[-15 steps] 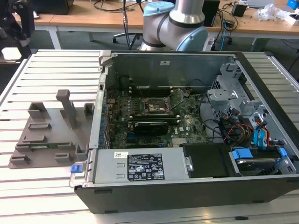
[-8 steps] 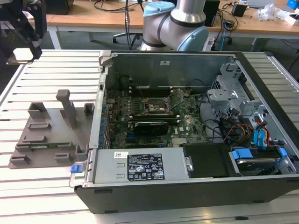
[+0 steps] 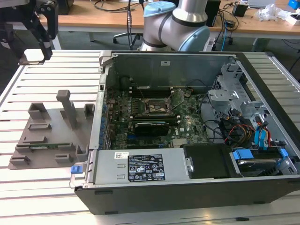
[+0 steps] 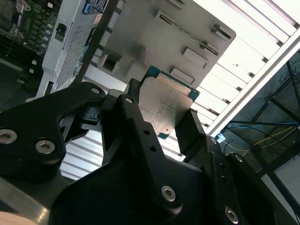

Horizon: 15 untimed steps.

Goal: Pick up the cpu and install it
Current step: 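Pick up the cpu and move it towards the insertion slot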

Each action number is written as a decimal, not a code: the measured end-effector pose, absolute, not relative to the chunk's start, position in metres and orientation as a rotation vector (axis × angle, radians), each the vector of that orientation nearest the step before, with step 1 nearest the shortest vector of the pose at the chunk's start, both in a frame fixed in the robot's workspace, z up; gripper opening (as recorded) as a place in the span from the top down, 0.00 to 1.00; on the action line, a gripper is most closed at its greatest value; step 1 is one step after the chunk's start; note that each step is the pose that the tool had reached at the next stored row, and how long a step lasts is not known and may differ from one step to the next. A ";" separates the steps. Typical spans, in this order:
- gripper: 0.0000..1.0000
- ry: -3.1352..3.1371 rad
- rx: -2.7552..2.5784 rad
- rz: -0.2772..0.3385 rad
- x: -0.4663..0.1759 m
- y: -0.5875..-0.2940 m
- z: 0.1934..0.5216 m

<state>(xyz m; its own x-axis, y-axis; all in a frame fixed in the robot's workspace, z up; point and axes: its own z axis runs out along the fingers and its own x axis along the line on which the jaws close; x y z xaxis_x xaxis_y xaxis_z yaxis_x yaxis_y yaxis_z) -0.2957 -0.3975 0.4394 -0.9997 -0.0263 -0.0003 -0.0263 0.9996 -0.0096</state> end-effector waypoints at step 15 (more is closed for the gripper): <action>0.45 3.141 -0.041 -0.016 -0.271 -0.397 0.437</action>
